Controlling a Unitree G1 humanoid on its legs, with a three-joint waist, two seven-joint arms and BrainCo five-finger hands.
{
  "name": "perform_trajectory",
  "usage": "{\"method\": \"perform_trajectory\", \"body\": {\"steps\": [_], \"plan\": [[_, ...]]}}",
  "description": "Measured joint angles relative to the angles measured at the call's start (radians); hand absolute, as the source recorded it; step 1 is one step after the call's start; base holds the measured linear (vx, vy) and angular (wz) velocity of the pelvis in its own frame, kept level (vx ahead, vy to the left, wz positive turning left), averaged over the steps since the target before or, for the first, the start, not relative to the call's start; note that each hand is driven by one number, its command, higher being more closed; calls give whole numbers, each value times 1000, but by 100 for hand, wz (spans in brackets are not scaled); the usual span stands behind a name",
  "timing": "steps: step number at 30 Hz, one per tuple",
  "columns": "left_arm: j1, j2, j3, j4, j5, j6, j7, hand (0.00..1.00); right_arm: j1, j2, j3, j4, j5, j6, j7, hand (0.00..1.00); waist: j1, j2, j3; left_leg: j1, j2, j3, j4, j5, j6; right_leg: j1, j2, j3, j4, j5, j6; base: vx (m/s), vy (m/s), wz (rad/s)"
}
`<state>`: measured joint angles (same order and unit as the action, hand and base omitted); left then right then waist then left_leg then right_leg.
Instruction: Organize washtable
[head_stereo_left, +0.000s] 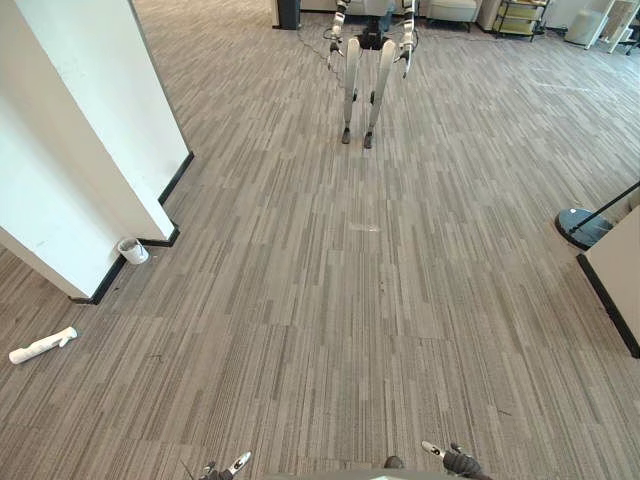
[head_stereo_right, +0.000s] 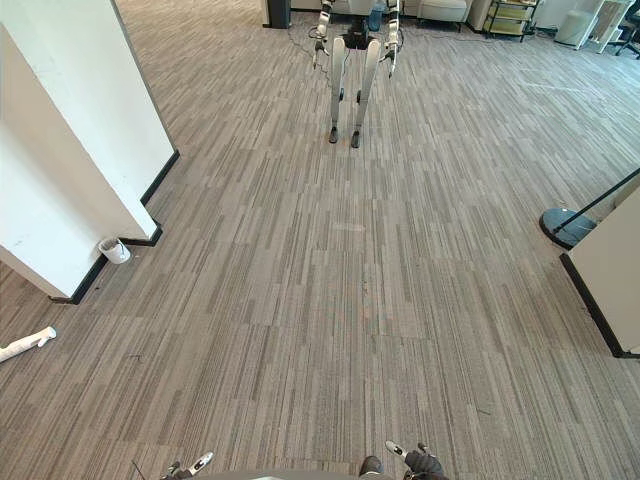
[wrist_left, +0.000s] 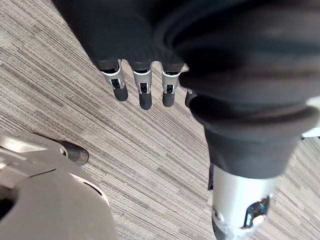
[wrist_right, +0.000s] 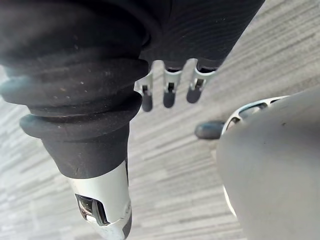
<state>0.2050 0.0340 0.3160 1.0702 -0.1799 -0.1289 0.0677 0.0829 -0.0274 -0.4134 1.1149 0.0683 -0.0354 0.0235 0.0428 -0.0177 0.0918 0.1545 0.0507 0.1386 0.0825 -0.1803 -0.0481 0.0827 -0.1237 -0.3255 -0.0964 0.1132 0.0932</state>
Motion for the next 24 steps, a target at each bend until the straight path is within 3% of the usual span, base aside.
{"method": "perform_trajectory", "body": {"steps": [8, 16, 21, 24], "plan": [[-3, 3, -6, 0, 13, 0, 0, 0, 0, -1, 5, 0, 3, -4, 0, 0, -1, 4, -2, 5, 2, 1, -13, 0, 0, -1, 1, -1, 0, -1, 1, 0, 0, 0], [-11, 28, -86, 10, 74, -4, 4, 0, 1, -13, 37, 7, 79, -11, 0, 0, -8, 12, -3, 31, 0, 26, -55, 5, 4, -7, 5, 27, -1, -9, 8, 12, 0, -8], [-15, 36, -94, 22, 79, -5, 5, 0, -5, -14, 41, 9, 80, -22, 1, 0, -27, 13, -3, 28, 0, 29, -65, 5, 4, -18, 6, 30, -1, -10, 7, 12, -4, -3], [-32, 44, -112, 21, 74, -5, 7, 0, -9, -13, 40, 8, 90, -24, 1, 0, -29, 11, -1, -25, 8, 8, -42, 3, 1, -69, 0, 18, 50, -55, 0, -4, -40, 21]]}}
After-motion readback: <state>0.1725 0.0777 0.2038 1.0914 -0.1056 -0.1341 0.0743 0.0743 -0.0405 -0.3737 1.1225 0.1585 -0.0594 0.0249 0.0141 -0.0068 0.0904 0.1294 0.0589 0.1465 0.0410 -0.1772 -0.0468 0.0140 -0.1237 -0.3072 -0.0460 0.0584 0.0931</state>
